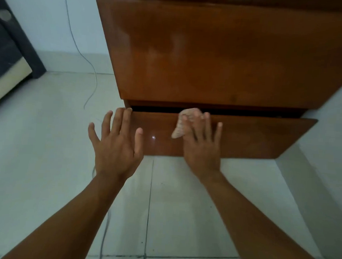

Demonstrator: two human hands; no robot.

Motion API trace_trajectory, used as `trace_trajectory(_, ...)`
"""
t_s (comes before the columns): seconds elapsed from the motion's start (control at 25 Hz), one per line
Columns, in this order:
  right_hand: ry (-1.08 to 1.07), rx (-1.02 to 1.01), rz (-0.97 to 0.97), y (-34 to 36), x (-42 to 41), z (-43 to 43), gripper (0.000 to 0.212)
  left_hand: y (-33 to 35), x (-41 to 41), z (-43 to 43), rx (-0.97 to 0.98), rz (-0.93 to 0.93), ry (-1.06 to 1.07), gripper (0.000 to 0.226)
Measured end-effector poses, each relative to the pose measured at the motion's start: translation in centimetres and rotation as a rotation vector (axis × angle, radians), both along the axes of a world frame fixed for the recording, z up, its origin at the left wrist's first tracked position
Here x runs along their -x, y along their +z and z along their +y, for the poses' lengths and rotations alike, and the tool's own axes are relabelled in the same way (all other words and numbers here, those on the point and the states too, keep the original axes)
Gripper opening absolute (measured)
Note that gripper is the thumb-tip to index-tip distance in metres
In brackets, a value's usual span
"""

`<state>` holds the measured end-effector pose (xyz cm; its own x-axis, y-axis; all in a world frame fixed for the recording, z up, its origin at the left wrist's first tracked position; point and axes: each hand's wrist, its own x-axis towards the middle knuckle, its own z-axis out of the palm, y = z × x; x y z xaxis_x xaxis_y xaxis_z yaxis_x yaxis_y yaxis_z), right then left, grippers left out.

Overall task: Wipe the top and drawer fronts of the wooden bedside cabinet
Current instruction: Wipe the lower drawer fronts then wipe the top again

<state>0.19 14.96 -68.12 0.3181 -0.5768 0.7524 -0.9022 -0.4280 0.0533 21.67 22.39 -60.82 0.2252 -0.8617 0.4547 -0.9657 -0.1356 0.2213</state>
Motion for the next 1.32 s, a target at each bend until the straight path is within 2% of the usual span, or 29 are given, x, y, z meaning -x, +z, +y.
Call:
trace_trajectory(0.12, -0.104, 0.026, -0.078, -1.1, 6.7, -1.1, 0.075, -1.1, -0.2, -0.2, 0.053, -0.001, -0.004, 0.064)
trace_trajectory(0.24, -0.211, -0.049, -0.107, -1.2, 11.9, -1.3, 0.074, -1.5, -0.2, -0.3, 0.061, -0.012, -0.002, 0.065)
trace_trajectory(0.32, -0.269, -0.082, -0.196, -0.7, 14.3, -1.2, 0.069, -1.7, -0.1, -0.2, 0.054, -0.009, 0.003, 0.067)
trace_trajectory(0.52, -0.284, -0.095, -0.715, 2.3, 16.6, -1.3, 0.058, -2.3, -0.2, 0.1, 0.025, -0.038, 0.000, 0.072)
trace_trajectory(0.6, -0.214, -0.056, -0.866, 3.5, 13.7, -0.3, 0.059, -2.4, 0.0, 0.0, 0.022, -0.029, 0.009, 0.074)
trace_trajectory(0.68, -0.059, -0.138, -1.019, 3.8, 7.6, 1.6, 0.063, -2.5, 0.4, 0.0, 0.029, -0.011, 0.018, 0.074)
trace_trajectory(0.72, 0.019, -0.205, -1.010, 3.8, 3.9, 2.8, 0.064, -2.5, 0.4, 0.0, 0.035, -0.007, 0.018, 0.074)
trace_trajectory(0.76, 0.111, -0.223, -0.884, 3.1, 0.1, 3.6, 0.066, -2.6, 0.3, 0.0, 0.042, -0.007, 0.015, 0.073)
trace_trajectory(0.84, 0.202, -0.199, -0.422, 0.0, -6.1, 3.9, 0.069, -2.8, 0.0, -0.1, 0.060, -0.010, 0.000, 0.072)
trace_trajectory(0.88, 0.205, -0.179, -0.207, -1.5, -7.8, 3.2, 0.062, -2.8, -0.2, -0.1, 0.070, -0.010, -0.004, 0.072)
trace_trajectory(1.0, 0.054, -0.187, -0.081, -2.8, -7.9, 1.6, 0.069, -2.8, -0.3, -0.3, 0.083, -0.012, -0.003, 0.072)
trace_trajectory(1.12, 0.053, -0.104, 0.046, -4.0, -3.1, 0.6, 0.076, -2.8, 0.0, -0.2, 0.088, 0.006, 0.011, 0.071)
trace_trajectory(1.2, -0.003, -0.077, 0.028, -4.8, 1.4, -0.3, 0.079, -2.9, 0.0, 0.0, 0.090, 0.008, 0.014, 0.070)
trace_trajectory(1.32, -0.217, -0.115, -0.009, -5.6, 7.7, -0.4, 0.081, -2.7, 0.3, -0.1, 0.082, 0.016, 0.020, 0.071)
